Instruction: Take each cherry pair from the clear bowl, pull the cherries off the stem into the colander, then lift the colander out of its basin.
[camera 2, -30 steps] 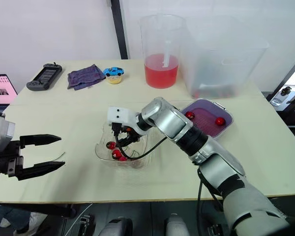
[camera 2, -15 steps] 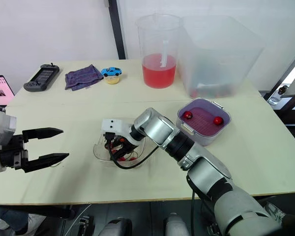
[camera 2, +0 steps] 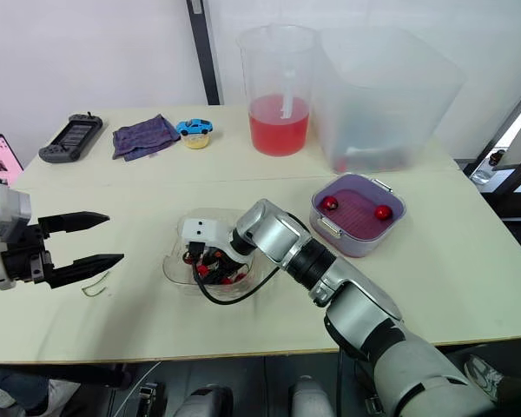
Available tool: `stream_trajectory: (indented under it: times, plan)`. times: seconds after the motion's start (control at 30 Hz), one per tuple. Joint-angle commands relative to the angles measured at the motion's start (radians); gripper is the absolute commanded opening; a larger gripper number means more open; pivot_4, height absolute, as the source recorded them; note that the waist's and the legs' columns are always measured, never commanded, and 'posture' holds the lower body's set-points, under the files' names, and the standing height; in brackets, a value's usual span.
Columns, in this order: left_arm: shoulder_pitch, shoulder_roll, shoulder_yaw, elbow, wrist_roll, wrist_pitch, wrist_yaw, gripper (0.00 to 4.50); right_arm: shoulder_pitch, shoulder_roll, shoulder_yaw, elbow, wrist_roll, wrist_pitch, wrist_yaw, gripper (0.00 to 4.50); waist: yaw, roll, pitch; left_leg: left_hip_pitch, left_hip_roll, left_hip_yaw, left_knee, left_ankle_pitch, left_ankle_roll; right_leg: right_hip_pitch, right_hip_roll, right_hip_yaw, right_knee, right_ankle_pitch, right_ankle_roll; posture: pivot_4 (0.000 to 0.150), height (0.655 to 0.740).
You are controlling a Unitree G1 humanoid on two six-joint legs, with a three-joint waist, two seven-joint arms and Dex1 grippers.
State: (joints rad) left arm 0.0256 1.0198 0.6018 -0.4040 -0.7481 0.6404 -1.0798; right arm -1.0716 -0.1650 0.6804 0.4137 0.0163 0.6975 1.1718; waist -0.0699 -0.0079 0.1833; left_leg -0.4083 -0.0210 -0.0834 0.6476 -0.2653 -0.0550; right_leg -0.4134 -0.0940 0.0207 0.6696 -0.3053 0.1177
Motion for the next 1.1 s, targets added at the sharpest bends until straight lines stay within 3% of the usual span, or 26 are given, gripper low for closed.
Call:
stream_trajectory:
  times: [0.03,0.1,0.27,0.53,0.73,1.1]
  plan:
    - [-0.015,0.005,0.001,-0.001,0.004,-0.015,0.007,4.50,-0.025,0.013,-0.032,-0.027,-0.007,-0.018,-0.003,1.01,0.000,0.000,0.000,0.000,0.000,0.000,0.000,0.000,0.000,0.000,0.000,0.000,0.000,0.000,0.000,0.150,0.7337]
    - [-0.018,0.004,-0.001,0.001,0.005,-0.015,0.009,4.50,-0.032,0.000,-0.036,-0.048,-0.012,-0.026,0.000,0.63,0.000,0.000,0.000,0.000,0.000,0.000,0.000,0.000,0.000,0.000,0.000,0.000,0.000,0.000,0.000,0.150,0.7337]
    - [-0.025,0.004,-0.013,0.007,0.002,-0.016,0.010,4.50,-0.044,-0.057,-0.052,-0.146,-0.026,-0.082,0.020,0.63,0.001,0.000,0.000,0.000,0.000,0.000,0.000,0.000,0.000,0.000,0.000,0.000,0.000,0.000,0.000,0.150,0.7337]
    - [-0.115,-0.017,-0.066,0.053,-0.026,-0.002,0.028,4.50,-0.022,-0.266,-0.028,-0.285,-0.165,-0.646,0.056,0.63,0.002,0.000,0.000,0.000,0.000,0.000,0.000,0.000,0.000,0.001,0.000,-0.001,0.000,0.000,0.000,0.150,0.7337]
    - [-0.221,-0.047,-0.100,0.089,-0.097,0.053,0.057,4.50,-0.046,-0.306,-0.045,-0.198,-0.273,-1.087,-0.042,0.63,-0.002,0.000,0.000,0.000,0.000,0.001,0.000,0.000,0.000,0.000,0.000,0.000,0.000,0.000,0.000,0.150,0.7337]
    - [-0.275,-0.072,-0.174,0.128,-0.077,0.029,0.053,4.50,-0.114,-0.211,-0.002,0.095,-0.268,-1.330,0.097,0.63,-0.003,0.000,0.000,0.000,0.000,0.000,0.001,0.004,-0.007,0.001,0.001,-0.001,0.000,0.000,0.000,0.150,0.7337]
